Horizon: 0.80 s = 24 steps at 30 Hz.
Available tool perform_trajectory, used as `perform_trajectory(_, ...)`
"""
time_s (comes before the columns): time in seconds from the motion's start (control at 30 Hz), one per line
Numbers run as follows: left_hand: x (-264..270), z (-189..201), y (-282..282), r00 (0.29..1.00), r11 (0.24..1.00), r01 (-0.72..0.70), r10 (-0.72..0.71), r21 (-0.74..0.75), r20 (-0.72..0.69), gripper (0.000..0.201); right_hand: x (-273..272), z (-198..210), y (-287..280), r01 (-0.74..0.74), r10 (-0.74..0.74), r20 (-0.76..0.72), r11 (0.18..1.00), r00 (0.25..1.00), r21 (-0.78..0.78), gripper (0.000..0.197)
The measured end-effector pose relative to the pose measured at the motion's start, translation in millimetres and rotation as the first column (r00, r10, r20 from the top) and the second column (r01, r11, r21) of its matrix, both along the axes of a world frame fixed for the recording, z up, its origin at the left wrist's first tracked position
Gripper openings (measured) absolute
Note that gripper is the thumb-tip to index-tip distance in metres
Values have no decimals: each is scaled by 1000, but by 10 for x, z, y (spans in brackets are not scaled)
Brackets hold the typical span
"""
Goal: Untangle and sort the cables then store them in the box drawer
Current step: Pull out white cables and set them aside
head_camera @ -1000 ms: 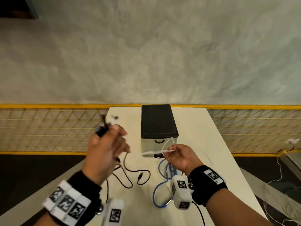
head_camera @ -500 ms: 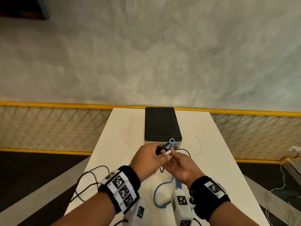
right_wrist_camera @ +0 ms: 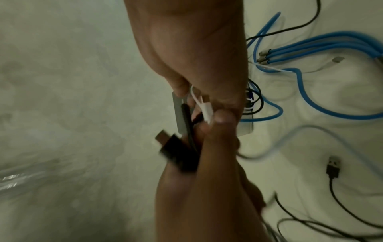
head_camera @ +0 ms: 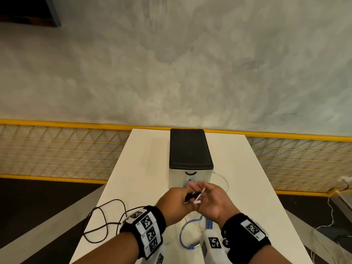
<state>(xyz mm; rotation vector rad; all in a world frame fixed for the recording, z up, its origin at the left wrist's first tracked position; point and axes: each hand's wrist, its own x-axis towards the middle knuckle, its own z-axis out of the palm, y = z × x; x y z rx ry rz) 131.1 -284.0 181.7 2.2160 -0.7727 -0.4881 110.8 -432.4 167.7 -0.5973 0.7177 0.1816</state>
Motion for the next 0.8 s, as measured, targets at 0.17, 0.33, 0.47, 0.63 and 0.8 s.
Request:
perform_trajectory(0.17, -92, 322, 556, 993, 997, 75, -73, 18, -93, 27, 79, -93, -310, 188, -187, -52, 982, 981, 22, 29)
perform_trajectory(0.33, 29, 1000, 1473, 985, 988, -153, 154, 28, -77, 40, 72, -159, -403, 258, -255, -71, 966, 964, 27, 31)
perform_trajectory(0.47, 180, 1225, 1600, 776, 804, -579, 595, -136, 210, 23, 68, -187, -278, 229, -229, -35, 973, 973, -2, 25)
perform_trajectory(0.63, 95, 904, 781, 848, 843, -460, 511, -279, 144, 32, 10, -182, -60, 87, -85, 40, 995, 996, -48, 14)
perform_trajectory(0.8, 20, 47, 51, 964, 962, -250, 258, -107, 67, 21, -52, -17, 197, -18, 22, 80, 999, 997, -46, 21)
